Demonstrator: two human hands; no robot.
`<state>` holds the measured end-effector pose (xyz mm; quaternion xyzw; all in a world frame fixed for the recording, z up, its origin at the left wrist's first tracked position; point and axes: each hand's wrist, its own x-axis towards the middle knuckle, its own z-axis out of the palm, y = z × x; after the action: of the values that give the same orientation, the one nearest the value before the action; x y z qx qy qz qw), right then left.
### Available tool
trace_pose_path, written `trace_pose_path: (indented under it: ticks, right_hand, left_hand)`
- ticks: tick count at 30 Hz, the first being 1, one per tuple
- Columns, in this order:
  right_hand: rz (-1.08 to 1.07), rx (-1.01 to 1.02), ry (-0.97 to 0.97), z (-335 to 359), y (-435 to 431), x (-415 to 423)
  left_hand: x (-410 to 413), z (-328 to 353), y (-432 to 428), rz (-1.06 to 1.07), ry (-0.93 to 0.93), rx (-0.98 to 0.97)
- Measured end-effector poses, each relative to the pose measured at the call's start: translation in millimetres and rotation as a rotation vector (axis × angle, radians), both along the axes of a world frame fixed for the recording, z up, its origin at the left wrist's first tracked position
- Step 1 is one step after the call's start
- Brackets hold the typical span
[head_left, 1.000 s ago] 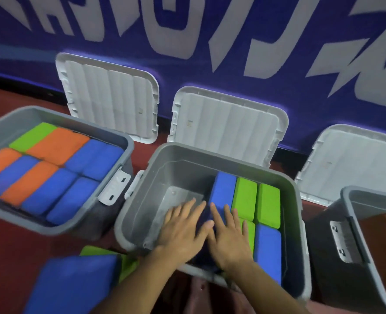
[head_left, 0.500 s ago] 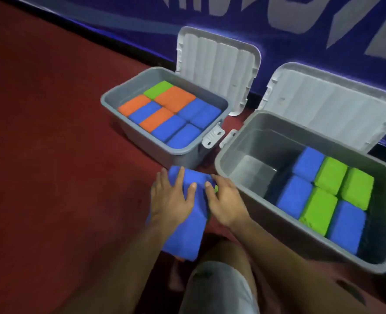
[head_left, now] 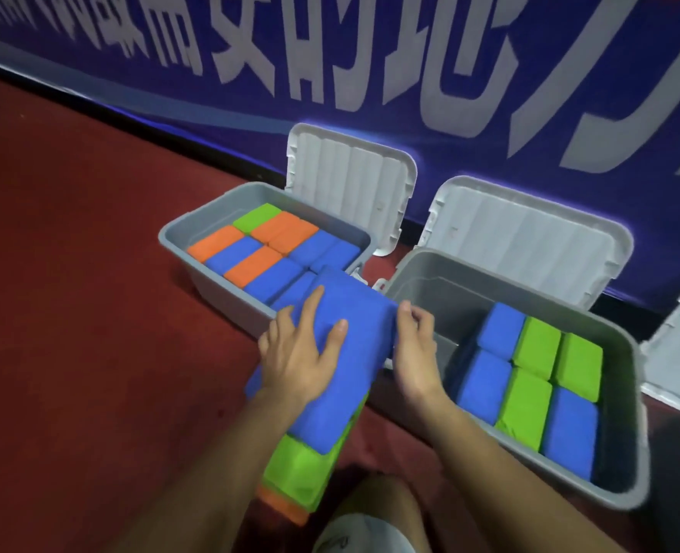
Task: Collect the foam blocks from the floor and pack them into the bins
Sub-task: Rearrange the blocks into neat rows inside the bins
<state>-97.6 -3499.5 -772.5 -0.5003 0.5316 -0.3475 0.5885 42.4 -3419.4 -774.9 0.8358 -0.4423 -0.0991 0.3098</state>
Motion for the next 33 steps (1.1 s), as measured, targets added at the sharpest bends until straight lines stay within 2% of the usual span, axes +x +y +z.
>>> trace_pose_path:
  ticks: [3,5,8,10,13,17,21,28,30,33]
  right_hand:
    - [-0.092,-0.042,-0.093,37.2,-31.7,-26.3]
    - [-0.123,-0.094,-0.086,55.7,-49.0,-48.3]
    - [-0.103,-0.12,-0.099,74.9,-67.1,-80.3]
    - [-0.07,-0.136,-0.12,79.4,-78.6,-94.5]
    - [-0.087,-0.196,-0.019,66.0,-100.9,-100.5]
    - [-0.129,-0.328,0.243,28.9,-142.7,-107.9]
    - [-0.02,-0.322,0.438,-10.1,-178.1,-120.7]
    - [0.093,-0.238,0.618,-74.8,-232.7,-130.6]
    - [0.116,-0.215,0.755,-95.1,-246.8,-130.4]
    - [0.166,-0.211,1.056,-120.5,-256.5,-128.3]
  left_hand:
    - [-16.9,29.9,-40.1,-0.144,0.031,-0.106]
    - [-34.5,50.1,-70.4,-0.224,0.086,-0.131]
    - [-64.6,66.1,-115.0,-0.305,0.201,-0.147]
    - [-84.9,69.9,-139.2,-0.345,0.343,-0.136]
    - [-110.7,67.5,-173.9,-0.434,0.621,-0.151]
    - [-125.1,33.9,-220.5,-0.495,0.726,-0.13]
    - [-132.6,-12.1,-258.8,-0.518,0.669,-0.035]
    - [-138.2,-90.4,-307.5,-0.507,0.566,0.017]
    - [-138.6,-110.7,-321.9,-0.505,0.546,0.053]
    - [-140.0,-139.3,-331.4,-0.503,0.507,0.11]
